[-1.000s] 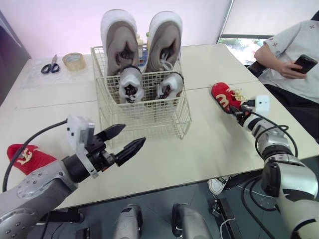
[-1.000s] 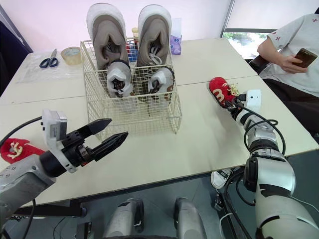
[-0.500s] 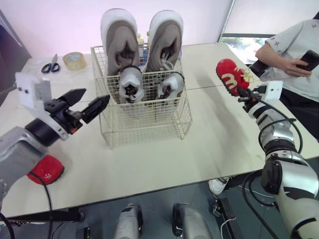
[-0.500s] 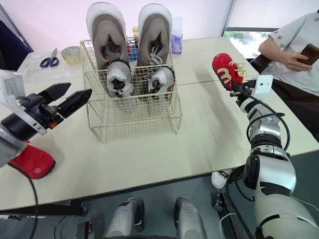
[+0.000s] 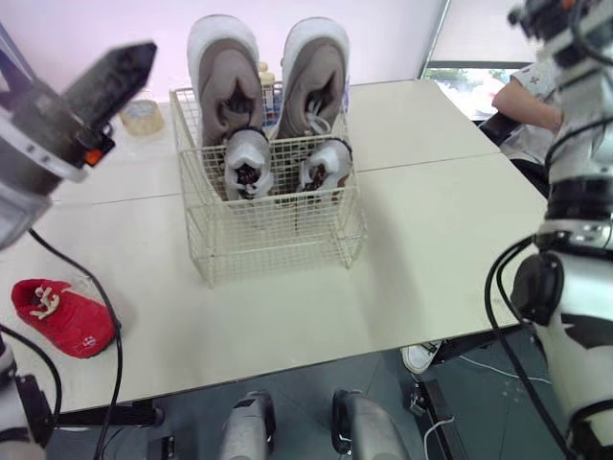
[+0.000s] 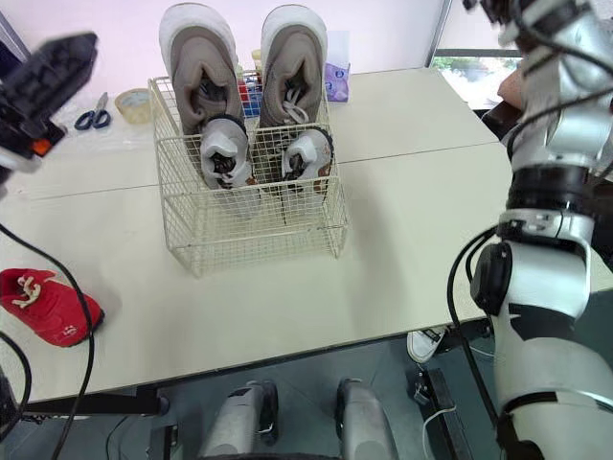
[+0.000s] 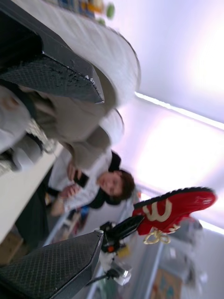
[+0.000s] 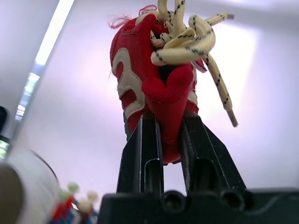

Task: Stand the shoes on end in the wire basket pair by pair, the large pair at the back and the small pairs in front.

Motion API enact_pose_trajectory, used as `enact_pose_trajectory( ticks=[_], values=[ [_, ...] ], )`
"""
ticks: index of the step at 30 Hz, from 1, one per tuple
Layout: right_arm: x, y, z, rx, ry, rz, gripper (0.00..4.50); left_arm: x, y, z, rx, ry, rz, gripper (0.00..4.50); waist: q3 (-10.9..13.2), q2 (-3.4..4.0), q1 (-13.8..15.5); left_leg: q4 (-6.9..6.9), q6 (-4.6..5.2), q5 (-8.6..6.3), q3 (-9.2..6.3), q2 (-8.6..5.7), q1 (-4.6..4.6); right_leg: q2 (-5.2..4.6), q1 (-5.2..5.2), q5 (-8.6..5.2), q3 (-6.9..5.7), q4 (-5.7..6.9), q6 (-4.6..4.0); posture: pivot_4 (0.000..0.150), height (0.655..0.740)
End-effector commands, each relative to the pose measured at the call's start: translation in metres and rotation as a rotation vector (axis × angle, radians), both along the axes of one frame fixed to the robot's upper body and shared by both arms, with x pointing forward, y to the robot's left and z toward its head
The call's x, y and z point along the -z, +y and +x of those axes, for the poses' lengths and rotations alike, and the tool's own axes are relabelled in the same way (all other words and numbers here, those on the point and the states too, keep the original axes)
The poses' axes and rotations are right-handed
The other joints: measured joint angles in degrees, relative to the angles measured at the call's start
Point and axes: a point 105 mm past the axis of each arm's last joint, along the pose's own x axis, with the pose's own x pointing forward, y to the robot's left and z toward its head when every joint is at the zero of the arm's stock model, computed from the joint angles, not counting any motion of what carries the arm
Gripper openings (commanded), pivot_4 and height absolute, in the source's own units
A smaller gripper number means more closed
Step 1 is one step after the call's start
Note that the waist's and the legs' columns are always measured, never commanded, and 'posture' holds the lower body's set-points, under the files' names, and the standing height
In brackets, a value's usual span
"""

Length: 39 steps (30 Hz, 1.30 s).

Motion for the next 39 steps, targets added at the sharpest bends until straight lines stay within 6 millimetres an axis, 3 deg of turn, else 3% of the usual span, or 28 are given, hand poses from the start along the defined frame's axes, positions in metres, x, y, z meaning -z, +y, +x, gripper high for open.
enact_pose_trajectory(
  ticks=[1, 4, 7, 13, 24, 27, 33, 34, 38, 39],
  values=[
    [-0.010, 0.037, -0.026, -0.159, -0.064, -0.101, 0.35, -0.030, 0.002, -0.010, 0.067, -0.080, -0.028, 4.50, 0.00, 0.01, 0.02, 0.00, -0.01, 0.00, 0.01, 0.00, -0.01, 0.00, 0.00, 0.02, 0.00, -0.01, -0.02, 0.150, 0.7400],
    [-0.001, 0.066, -0.039, -0.278, -0.061, -0.169, 0.35, -0.047, -0.005, -0.020, 0.136, -0.124, -0.021, 4.50, 0.01, 0.00, 0.04, 0.02, -0.02, 0.02, 0.01, -0.02, -0.06, -0.02, -0.01, 0.05, 0.01, -0.02, -0.03, 0.150, 0.7400],
    [0.006, 0.084, -0.048, -0.348, -0.055, -0.204, 0.35, -0.052, -0.013, -0.026, 0.172, -0.134, 0.009, 4.50, 0.01, 0.00, 0.10, 0.00, -0.03, 0.03, 0.00, -0.02, -0.06, -0.03, -0.01, 0.04, 0.00, 0.00, 0.00, 0.150, 0.7400],
    [0.026, 0.106, -0.056, -0.407, -0.060, -0.287, 0.35, -0.058, -0.024, -0.035, 0.204, -0.143, 0.009, 4.50, 0.01, -0.01, 0.12, 0.07, -0.10, 0.07, -0.03, -0.02, -0.05, -0.03, 0.00, 0.04, 0.00, 0.06, -0.01, 0.150, 0.7400],
    [0.057, 0.128, -0.054, -0.400, -0.098, -0.480, 0.35, -0.049, -0.040, -0.031, 0.216, -0.120, 0.013, 4.50, 0.01, -0.02, 0.12, 0.10, -0.23, 0.16, -0.07, -0.03, 0.01, -0.02, 0.00, 0.05, 0.01, 0.22, -0.05, 0.150, 0.7400],
    [0.059, 0.129, -0.053, -0.388, -0.108, -0.492, 0.28, -0.044, -0.037, -0.033, 0.215, -0.104, 0.013, 3.62, 0.01, -0.02, 0.06, 0.08, -0.23, 0.16, -0.07, -0.03, 0.01, -0.02, 0.00, 0.06, 0.01, 0.22, -0.04, 0.150, 0.7400],
    [0.061, 0.127, -0.052, -0.376, -0.107, -0.502, 0.28, -0.045, -0.025, -0.029, 0.201, -0.089, -0.025, 0.60, 0.01, -0.02, 0.10, 0.07, -0.27, 0.19, -0.10, -0.03, 0.03, -0.01, -0.03, 0.06, 0.00, 0.30, -0.04, 0.150, 0.7400],
    [0.061, 0.127, -0.052, -0.376, -0.107, -0.502, 0.28, -0.045, -0.024, -0.027, 0.196, -0.086, -0.027, 0.28, 0.01, -0.02, 0.09, 0.09, -0.27, 0.19, -0.10, -0.03, 0.03, -0.01, -0.02, 0.06, 0.00, 0.30, -0.04, 0.150, 0.7400],
    [0.061, 0.125, -0.050, -0.369, -0.083, -0.476, 0.28, -0.043, -0.019, -0.017, 0.170, -0.077, -0.083, 0.26, 0.01, -0.02, 0.21, 0.17, -0.27, 0.19, -0.10, -0.03, 0.02, -0.01, 0.02, 0.05, 0.00, 0.30, -0.06, 0.150, 0.7400],
    [0.057, 0.118, -0.045, -0.373, -0.042, -0.408, 0.65, -0.044, -0.014, -0.018, 0.158, -0.087, -0.125, 0.26, 0.01, -0.02, 0.21, 0.19, -0.27, 0.19, -0.10, -0.03, 0.02, -0.01, 0.03, 0.05, 0.00, 0.30, -0.06, 0.150, 0.7400]
  ],
)
